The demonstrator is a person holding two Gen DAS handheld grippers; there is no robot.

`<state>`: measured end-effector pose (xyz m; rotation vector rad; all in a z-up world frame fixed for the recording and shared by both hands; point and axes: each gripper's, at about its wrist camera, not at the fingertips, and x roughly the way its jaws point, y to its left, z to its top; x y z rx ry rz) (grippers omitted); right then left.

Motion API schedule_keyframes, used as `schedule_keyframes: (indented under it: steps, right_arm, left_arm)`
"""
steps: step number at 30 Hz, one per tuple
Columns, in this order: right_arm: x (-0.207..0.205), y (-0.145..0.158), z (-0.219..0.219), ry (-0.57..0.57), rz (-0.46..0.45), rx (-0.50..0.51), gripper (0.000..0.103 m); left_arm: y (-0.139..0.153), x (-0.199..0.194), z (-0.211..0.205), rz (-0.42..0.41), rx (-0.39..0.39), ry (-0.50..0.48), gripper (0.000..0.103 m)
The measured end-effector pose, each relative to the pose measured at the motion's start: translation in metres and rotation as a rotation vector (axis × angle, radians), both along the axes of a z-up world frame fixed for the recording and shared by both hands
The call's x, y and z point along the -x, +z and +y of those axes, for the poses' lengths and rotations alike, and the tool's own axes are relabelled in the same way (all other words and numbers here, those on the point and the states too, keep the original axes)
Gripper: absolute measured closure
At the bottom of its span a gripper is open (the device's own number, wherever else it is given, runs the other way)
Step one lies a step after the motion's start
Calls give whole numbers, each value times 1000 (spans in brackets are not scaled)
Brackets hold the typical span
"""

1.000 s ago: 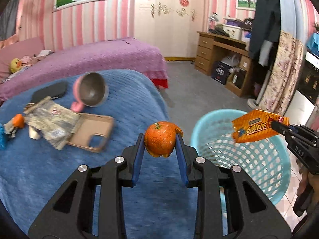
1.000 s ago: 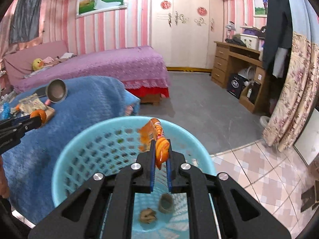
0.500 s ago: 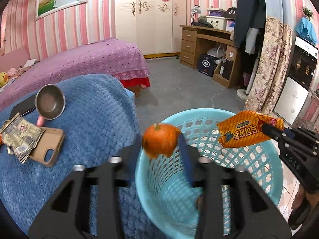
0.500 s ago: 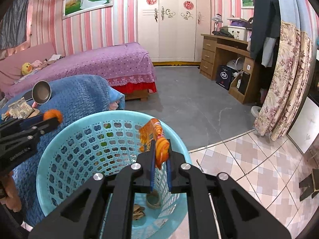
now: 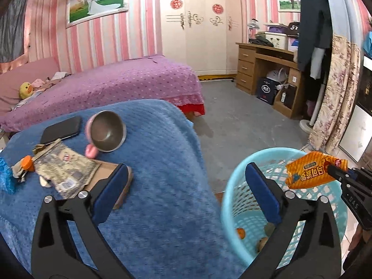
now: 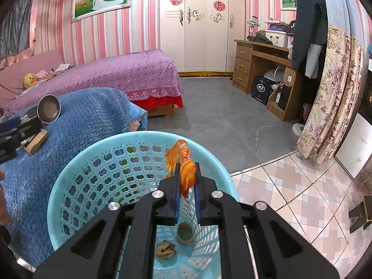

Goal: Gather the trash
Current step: 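Open both tools and drop the tangerine and wrapper into the basket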

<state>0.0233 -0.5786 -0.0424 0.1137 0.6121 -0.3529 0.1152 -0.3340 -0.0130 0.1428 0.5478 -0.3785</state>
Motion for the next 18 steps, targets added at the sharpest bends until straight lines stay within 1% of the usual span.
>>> schedule_keyframes:
  steps: [1, 2, 3, 5, 7, 8, 9, 12, 15, 18]
  right_arm:
    - [-2, 0, 2, -7, 4, 0, 90]
    - [-3, -1, 2, -17, 7, 3, 77]
    - [-5, -1, 4, -34, 8, 5, 56]
    - [-6, 2, 9, -57, -5, 4, 40]
    - [-8, 4, 14, -79, -8, 12, 31]
    - [-9, 5, 18, -92, -10, 18, 22]
    - [-10, 6, 21, -100, -15, 21, 16]
    - [-17, 9, 35, -114, -25, 30, 9]
    - [-25, 12, 52, -113, -26, 54, 8]
    - [-33, 16, 67, -97, -38, 42, 8]
  left_arm:
    - [0, 0, 5, -5, -4, 7, 6]
    - [1, 1, 11, -16, -15, 21, 6]
    - [2, 2, 18, -29, -26, 34, 6]
    - [3, 3, 29, -40, -36, 49, 6]
    - [4, 2, 41, -43, -39, 66, 6]
    - [6, 2, 50, -42, -37, 77, 6]
    - [8, 0, 61, -42, -33, 89, 6]
    - [12, -2, 83, -45, -30, 115, 6]
    - [16, -4, 107, -49, -26, 142, 6]
    - [18, -6, 131, -47, -25, 161, 6]
